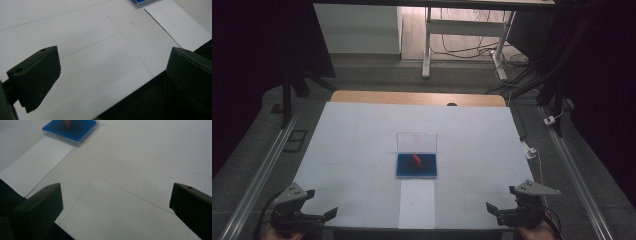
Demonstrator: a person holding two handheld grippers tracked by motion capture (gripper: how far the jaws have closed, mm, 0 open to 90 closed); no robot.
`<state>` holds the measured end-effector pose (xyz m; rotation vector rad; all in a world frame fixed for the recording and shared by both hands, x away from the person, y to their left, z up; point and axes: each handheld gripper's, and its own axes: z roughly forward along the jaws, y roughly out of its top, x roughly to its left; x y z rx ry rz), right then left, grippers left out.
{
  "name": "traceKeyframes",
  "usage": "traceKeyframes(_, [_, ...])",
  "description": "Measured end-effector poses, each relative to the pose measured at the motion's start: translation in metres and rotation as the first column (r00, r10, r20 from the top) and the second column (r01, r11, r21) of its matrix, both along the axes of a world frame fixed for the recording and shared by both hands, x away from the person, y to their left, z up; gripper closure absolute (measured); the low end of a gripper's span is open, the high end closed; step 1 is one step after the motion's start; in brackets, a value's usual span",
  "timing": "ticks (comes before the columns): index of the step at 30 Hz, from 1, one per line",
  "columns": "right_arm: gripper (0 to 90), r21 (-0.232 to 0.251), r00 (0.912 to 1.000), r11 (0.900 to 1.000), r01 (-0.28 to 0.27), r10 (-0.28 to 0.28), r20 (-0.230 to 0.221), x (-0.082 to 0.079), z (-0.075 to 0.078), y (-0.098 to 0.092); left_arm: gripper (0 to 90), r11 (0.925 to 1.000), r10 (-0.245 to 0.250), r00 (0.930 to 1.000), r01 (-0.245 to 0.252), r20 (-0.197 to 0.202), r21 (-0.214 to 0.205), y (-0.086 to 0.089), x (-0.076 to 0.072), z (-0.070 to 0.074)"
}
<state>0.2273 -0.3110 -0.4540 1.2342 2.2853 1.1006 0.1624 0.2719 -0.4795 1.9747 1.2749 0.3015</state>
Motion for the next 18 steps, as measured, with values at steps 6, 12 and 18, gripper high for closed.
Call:
traceKeyframes(6, [0.0, -0.006, 1.0000, 1.0000, -0.006, 0.006, 0.003, -0.0003, -0.0002, 0.0012, 0.3, 0.9997, -0.023, 0.9997, 0.023, -0.007, 0.007, -0.0021, 0.0003, -0.0003])
traceKeyframes(12, [0.0, 0.002, 1.0000, 1.0000, -0.009, 0.009, 0.001, 0.0000, -0.0002, 0.0009, 0.9, 0.9994, -0.035, 0.9993, 0.035, -0.011, 0.006, -0.0025, 0.0002, -0.0006])
traceKeyframes(18, [0.0, -0.010, 0.9999, 0.9998, -0.015, 0.015, -0.008, 0.0006, -0.0002, 0.0017, 1.5, 0.9993, -0.036, 0.9993, 0.036, -0.007, 0.013, -0.0035, -0.0003, -0.0005])
